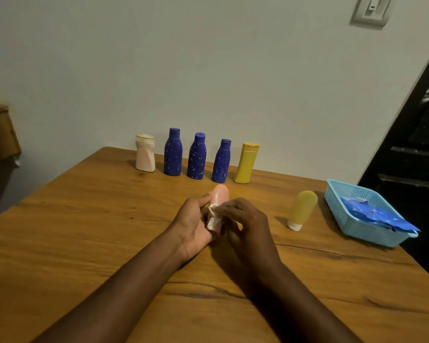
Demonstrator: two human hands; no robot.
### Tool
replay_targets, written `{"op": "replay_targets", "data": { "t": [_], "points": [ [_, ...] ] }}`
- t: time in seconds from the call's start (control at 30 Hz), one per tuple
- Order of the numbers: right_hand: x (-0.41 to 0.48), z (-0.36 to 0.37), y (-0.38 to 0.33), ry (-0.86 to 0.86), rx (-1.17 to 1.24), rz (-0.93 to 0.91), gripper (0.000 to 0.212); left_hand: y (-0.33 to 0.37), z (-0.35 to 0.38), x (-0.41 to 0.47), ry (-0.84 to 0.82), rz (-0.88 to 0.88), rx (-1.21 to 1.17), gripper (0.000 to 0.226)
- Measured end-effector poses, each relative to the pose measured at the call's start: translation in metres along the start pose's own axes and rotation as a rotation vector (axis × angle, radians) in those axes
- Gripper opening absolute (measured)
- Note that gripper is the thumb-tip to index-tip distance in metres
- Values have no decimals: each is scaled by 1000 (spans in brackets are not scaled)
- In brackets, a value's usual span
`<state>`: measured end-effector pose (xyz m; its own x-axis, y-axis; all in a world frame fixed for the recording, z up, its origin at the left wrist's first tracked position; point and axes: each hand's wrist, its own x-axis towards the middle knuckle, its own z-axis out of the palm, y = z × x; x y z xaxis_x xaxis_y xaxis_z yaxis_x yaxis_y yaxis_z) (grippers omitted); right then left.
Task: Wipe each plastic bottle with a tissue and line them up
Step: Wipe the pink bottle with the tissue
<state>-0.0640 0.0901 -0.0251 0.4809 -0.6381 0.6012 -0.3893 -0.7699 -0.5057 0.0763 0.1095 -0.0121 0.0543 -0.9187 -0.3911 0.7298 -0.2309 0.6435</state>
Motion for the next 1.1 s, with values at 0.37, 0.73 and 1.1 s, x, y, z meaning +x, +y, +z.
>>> {"op": "replay_targets", "data": {
  "t": [0.37,0.73,1.1],
  "points": [
    [4,-12,15,114,-69,28,33,-1,2,-7,-59,-40,61,38],
    [9,-14,19,267,113,158,28,-6,7,-11,-60,-36,140,32],
    [4,-8,6,41,140,96,32,-3,1,0,134,180,372,30]
  ]
}}
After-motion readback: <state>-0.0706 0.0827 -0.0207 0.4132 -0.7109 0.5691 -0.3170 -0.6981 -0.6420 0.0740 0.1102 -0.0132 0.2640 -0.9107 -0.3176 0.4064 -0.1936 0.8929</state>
